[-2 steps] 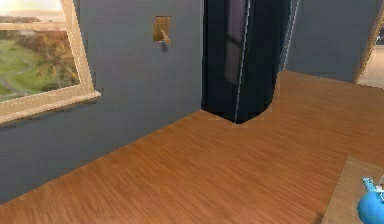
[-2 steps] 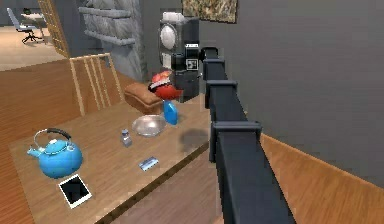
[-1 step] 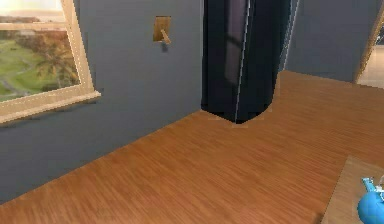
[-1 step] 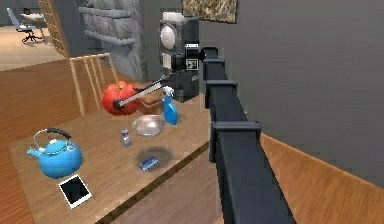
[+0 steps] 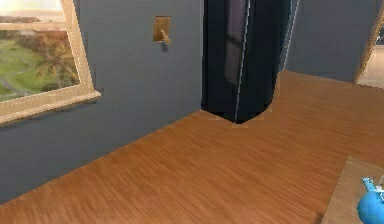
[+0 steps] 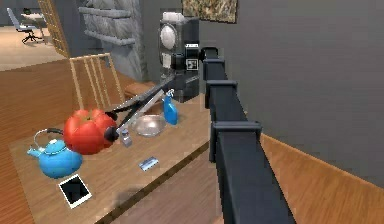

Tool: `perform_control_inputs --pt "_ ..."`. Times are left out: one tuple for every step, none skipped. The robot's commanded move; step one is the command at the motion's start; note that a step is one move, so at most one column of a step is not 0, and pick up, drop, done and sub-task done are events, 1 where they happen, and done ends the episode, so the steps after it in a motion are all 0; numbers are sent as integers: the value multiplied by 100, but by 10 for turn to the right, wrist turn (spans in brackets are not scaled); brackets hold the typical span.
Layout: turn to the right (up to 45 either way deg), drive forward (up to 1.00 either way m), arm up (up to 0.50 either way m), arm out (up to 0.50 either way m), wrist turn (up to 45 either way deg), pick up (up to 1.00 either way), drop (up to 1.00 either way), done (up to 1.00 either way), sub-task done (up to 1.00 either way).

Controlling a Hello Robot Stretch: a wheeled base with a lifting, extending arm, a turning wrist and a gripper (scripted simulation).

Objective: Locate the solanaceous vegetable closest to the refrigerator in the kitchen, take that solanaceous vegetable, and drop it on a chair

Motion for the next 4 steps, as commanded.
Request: perform_control_inputs --pt "0 0 0 0 -180 0 0 0 0" --pt "0 0 0 -42 0 0 0 0 0" --pt "-450 0 0 0 0 0 0 0 0" --pt "-270 0 0 0 0 0 0 0 0"
